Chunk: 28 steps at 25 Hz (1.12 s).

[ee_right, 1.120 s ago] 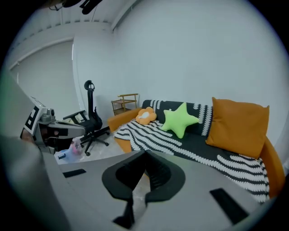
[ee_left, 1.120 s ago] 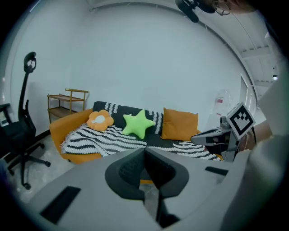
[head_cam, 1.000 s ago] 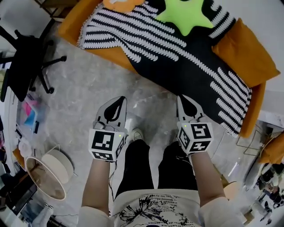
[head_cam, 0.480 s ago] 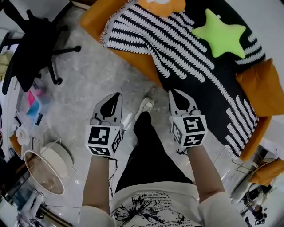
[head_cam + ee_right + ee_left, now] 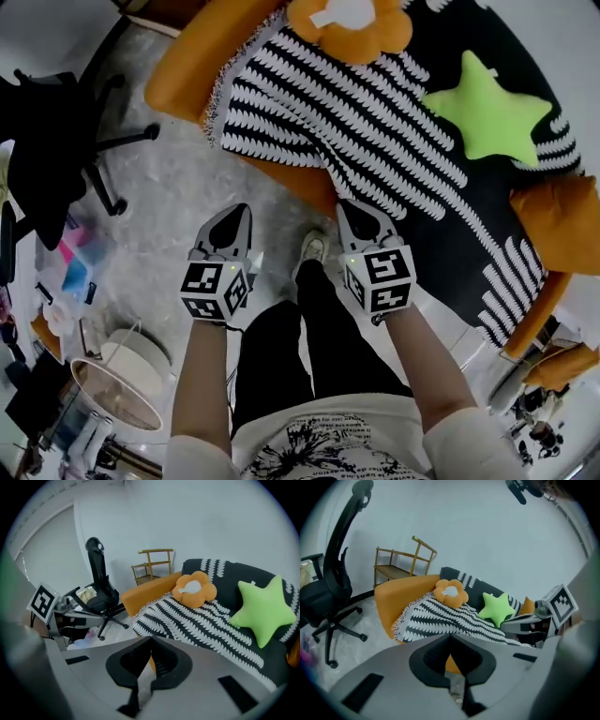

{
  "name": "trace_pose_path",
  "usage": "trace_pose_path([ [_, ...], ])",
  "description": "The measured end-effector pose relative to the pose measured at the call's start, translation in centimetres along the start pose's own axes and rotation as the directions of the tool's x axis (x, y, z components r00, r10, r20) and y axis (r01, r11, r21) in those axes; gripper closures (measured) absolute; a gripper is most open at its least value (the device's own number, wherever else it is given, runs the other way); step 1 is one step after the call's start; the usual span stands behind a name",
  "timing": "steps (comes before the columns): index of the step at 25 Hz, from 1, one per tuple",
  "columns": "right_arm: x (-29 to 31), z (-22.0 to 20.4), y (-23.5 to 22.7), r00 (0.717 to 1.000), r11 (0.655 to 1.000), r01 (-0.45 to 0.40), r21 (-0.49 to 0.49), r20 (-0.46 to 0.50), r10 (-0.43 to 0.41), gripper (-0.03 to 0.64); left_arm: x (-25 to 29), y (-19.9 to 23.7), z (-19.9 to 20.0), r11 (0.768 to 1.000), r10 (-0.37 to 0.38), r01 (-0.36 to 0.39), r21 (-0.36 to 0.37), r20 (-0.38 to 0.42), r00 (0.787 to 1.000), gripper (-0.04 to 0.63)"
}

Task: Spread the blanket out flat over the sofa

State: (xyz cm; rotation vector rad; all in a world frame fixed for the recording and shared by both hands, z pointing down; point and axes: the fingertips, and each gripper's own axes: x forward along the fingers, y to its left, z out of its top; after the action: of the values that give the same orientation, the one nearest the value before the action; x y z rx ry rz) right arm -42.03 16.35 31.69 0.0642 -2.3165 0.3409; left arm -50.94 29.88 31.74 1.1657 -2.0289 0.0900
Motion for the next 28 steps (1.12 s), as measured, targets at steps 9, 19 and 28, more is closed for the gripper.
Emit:
trace_pose_path([
  [9,12.0,-2.7,-2.3,0.986,0.985,0.087,0.15,-0.15,-0.065,0.562,12.4,7.1,-2.3,0.996,-0.09,0.093,0.006,-0.187,0.978,0.583],
  [19,17.9,-3.9,-3.5,0.942,0.916,0.305,0.259,-0.224,-0.25,0.383,17.7,13.8,-5.0,0.987,-0.161,0.149,-0.062,-0.326,0.931,0.344],
  [28,23.7,-7.5,-3.5,0.922,0.917,0.341,0.208,-0.265,-0.283,0.347,23.0,15.9,-8.2,0.991,-0.135,0.129,-0.04,-0.376,0.917,0.307],
])
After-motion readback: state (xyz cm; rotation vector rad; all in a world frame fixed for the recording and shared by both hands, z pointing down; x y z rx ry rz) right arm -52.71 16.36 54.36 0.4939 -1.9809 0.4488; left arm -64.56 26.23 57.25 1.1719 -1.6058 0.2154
